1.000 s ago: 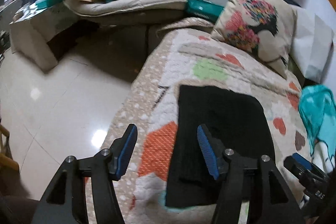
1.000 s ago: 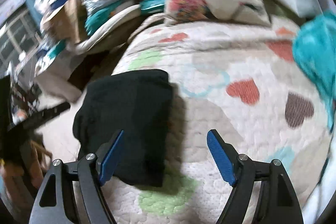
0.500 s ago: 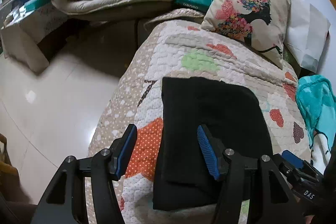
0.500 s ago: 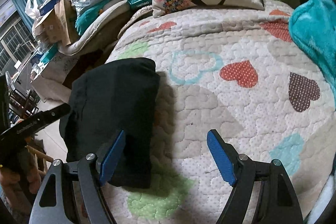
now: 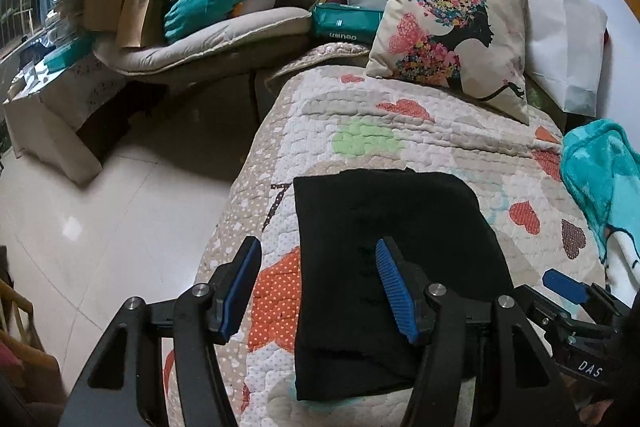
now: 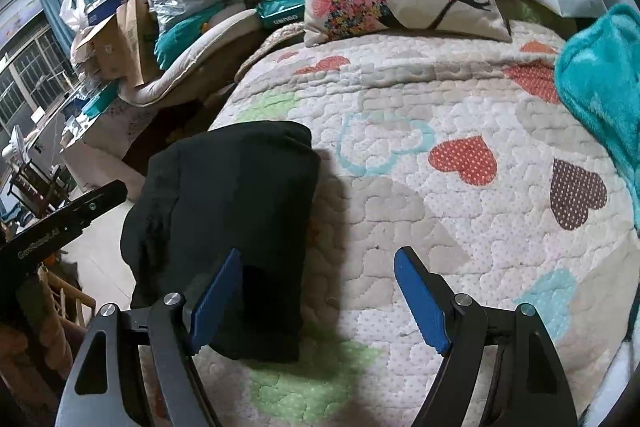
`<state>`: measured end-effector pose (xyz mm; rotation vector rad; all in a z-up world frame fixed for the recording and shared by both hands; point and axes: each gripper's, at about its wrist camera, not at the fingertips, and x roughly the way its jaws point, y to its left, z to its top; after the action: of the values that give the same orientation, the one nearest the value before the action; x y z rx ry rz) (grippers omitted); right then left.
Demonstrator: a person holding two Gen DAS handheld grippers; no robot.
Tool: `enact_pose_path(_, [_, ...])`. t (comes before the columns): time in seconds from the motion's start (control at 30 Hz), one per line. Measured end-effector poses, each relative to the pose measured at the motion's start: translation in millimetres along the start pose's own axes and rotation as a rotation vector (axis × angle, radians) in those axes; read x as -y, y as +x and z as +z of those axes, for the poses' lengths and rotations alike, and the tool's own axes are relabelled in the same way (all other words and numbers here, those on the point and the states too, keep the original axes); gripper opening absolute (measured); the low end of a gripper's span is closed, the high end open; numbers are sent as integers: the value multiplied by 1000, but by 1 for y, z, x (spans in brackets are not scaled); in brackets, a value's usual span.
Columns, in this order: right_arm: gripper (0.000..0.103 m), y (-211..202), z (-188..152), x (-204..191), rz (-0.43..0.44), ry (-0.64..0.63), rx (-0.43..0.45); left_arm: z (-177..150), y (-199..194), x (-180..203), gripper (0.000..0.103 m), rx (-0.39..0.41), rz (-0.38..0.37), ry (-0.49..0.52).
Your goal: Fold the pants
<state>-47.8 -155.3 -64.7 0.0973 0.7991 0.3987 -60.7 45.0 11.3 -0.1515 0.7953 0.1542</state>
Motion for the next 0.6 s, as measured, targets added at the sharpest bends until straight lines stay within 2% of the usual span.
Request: enact_pose_path(0.6, [84, -1, 1, 1, 6, 15, 7, -3, 10, 2, 59, -53, 2, 5])
